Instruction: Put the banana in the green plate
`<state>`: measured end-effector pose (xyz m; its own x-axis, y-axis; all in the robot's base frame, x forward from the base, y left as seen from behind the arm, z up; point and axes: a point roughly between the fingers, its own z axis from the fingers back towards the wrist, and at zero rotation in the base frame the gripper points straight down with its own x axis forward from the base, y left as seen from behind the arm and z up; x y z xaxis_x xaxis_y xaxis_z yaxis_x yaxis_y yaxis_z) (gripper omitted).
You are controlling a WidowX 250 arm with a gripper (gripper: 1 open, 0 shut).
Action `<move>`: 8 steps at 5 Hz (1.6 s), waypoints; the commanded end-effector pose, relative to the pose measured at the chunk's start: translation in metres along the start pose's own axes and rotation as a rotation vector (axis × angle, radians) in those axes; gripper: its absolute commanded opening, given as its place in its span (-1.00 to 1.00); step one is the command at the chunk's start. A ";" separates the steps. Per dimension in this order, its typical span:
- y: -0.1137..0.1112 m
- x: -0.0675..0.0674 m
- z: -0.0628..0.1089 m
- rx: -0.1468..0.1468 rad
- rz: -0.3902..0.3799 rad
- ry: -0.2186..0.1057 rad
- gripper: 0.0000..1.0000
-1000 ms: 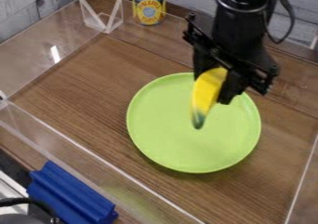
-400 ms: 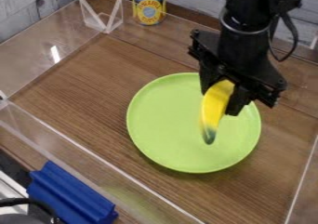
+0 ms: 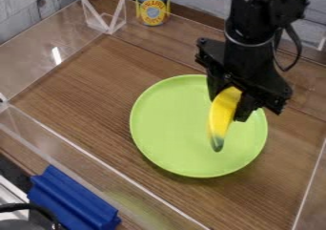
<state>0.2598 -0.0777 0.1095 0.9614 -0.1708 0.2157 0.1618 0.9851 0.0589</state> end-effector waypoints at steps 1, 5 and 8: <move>0.008 0.006 0.000 -0.001 0.018 -0.047 -1.00; 0.015 0.010 -0.013 -0.020 0.059 -0.066 1.00; 0.020 0.008 -0.016 -0.039 0.081 -0.033 1.00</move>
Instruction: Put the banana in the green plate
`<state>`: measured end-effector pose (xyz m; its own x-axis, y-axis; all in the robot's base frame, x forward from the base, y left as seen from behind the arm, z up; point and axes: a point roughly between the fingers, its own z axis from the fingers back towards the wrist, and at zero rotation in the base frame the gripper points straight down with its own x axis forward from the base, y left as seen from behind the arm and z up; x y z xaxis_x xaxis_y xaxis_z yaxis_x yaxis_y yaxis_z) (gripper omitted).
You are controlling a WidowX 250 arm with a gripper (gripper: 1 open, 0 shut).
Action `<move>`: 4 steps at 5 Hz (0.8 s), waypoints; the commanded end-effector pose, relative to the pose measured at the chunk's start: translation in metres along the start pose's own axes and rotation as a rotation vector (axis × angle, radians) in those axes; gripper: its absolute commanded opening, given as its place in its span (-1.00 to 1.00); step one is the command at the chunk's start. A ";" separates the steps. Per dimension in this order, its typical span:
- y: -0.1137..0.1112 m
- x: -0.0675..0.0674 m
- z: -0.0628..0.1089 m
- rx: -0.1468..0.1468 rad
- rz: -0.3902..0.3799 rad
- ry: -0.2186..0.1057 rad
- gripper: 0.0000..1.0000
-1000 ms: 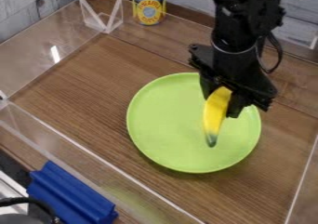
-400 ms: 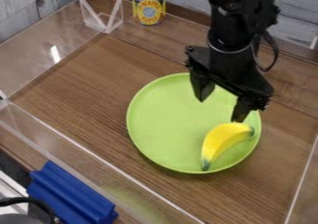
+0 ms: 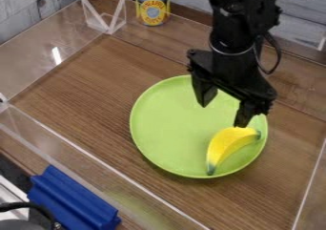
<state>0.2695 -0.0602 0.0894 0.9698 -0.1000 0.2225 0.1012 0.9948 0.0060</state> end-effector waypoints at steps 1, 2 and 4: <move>0.004 0.006 0.005 -0.005 0.016 -0.019 1.00; 0.005 0.006 0.004 -0.009 0.021 -0.010 1.00; 0.007 0.007 0.005 -0.019 0.033 0.011 1.00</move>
<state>0.2675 -0.0546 0.0857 0.9816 -0.0793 0.1735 0.0831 0.9964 -0.0144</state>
